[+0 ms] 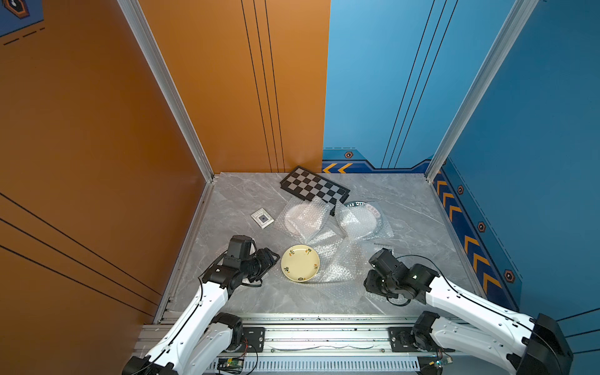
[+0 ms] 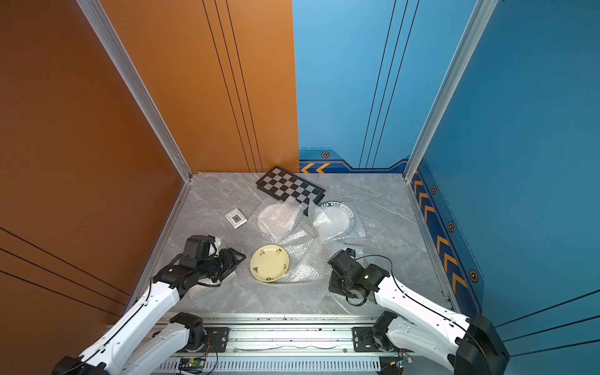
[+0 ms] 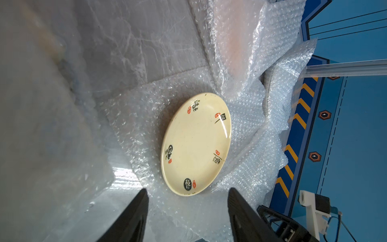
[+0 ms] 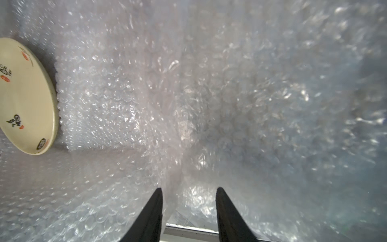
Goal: Unpack dinner plates from bubble wrap
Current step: Unwrap the bubble wrap at the center of the board.
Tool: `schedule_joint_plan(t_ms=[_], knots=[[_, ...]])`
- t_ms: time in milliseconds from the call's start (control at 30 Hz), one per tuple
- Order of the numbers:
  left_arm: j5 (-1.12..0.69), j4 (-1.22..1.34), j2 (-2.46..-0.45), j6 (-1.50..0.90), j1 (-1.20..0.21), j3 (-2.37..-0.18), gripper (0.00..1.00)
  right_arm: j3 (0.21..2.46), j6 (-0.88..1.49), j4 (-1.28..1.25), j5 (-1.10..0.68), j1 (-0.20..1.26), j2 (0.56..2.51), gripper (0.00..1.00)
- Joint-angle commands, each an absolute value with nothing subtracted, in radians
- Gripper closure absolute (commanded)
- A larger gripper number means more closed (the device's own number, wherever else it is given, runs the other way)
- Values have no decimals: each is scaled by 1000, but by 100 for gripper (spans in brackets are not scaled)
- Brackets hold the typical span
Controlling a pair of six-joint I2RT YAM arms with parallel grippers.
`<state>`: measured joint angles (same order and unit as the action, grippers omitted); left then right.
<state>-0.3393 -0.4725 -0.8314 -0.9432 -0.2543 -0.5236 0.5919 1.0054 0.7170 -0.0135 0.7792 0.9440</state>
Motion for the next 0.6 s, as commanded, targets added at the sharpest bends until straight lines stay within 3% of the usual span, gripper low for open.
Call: schedule_joint_plan(t_ms=[0, 200, 567], knots=[[-306, -569, -798, -964, -276, -554, 37, 708, 1013, 846, 81, 806, 866, 40], [-293, -648, -813, -932, -322, -647, 37, 959, 897, 877, 6, 810, 997, 32], [-279, -672, -875, -986, -377, -698, 37, 1327, 727, 779, -320, 805, 1503, 33]])
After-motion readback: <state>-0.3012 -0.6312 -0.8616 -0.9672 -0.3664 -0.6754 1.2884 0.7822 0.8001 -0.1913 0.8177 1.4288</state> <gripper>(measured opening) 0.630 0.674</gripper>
